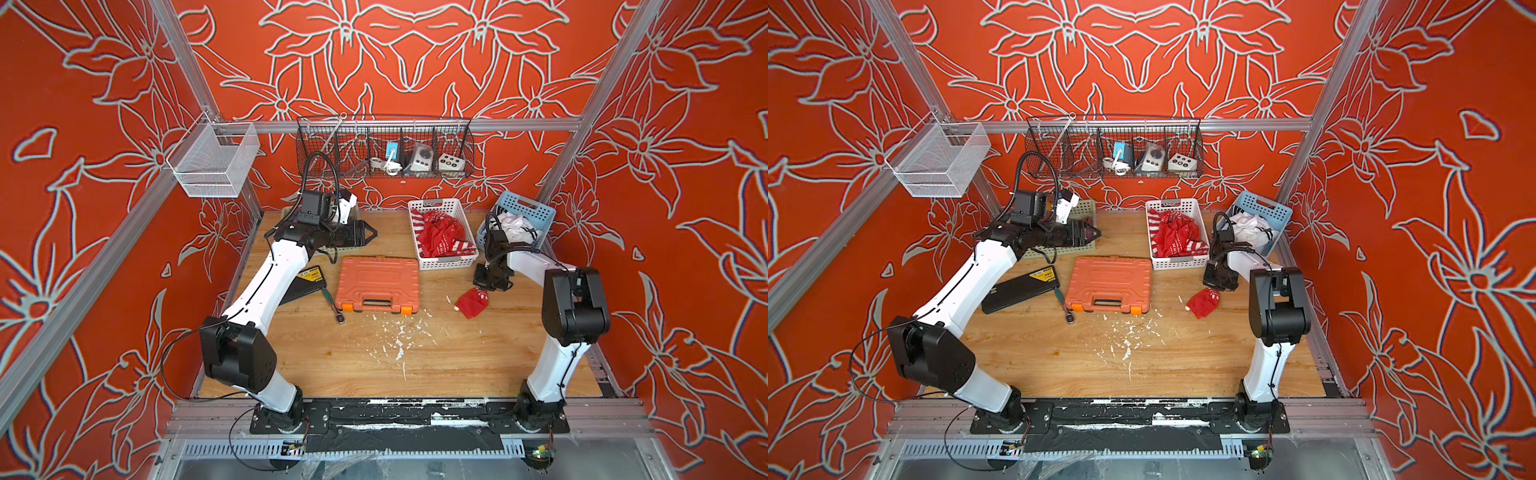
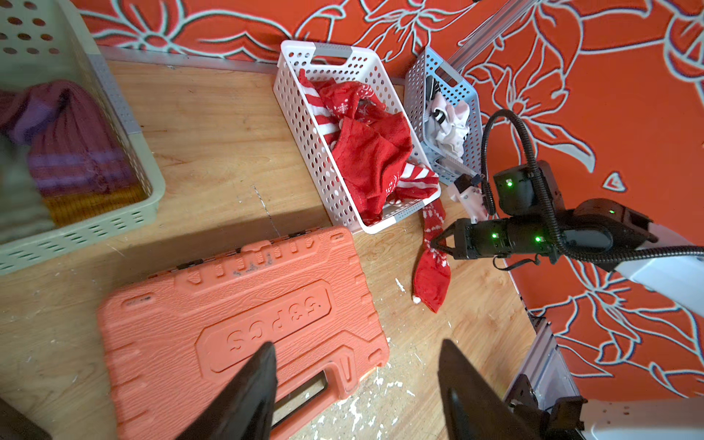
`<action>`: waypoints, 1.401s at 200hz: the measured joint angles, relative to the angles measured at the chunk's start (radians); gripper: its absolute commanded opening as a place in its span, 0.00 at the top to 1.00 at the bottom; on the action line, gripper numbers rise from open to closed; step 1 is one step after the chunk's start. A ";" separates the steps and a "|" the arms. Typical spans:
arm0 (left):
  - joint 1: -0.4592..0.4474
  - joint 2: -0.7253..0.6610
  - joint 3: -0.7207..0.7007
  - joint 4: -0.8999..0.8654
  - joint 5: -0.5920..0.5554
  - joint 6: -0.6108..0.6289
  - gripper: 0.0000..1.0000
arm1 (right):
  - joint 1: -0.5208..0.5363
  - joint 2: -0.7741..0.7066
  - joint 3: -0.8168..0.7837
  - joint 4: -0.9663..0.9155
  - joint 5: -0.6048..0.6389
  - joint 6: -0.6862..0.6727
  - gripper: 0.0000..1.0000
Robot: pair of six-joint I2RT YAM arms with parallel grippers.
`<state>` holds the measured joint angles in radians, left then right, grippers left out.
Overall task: Sort the socks into the basket by color
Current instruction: Pick up the sock from the center of the board, then place the sock in the bin.
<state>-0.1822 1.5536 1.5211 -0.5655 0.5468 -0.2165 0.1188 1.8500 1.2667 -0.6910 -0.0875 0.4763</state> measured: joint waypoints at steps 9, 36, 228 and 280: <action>0.000 -0.009 -0.003 0.000 -0.002 0.000 0.35 | 0.006 -0.043 0.000 -0.018 -0.004 -0.004 1.00; 0.000 -0.029 -0.015 -0.003 -0.008 0.000 0.35 | 0.023 -0.179 0.046 -0.075 -0.030 -0.018 1.00; 0.000 -0.116 -0.051 -0.039 -0.115 0.011 0.35 | 0.094 0.503 0.877 0.085 -0.207 -0.009 1.00; 0.001 -0.114 -0.051 -0.040 -0.121 0.011 0.35 | 0.080 0.503 0.763 0.183 -0.201 0.042 1.00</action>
<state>-0.1814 1.4391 1.4704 -0.6052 0.4263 -0.2050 0.1993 2.3528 2.0296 -0.5076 -0.2882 0.5182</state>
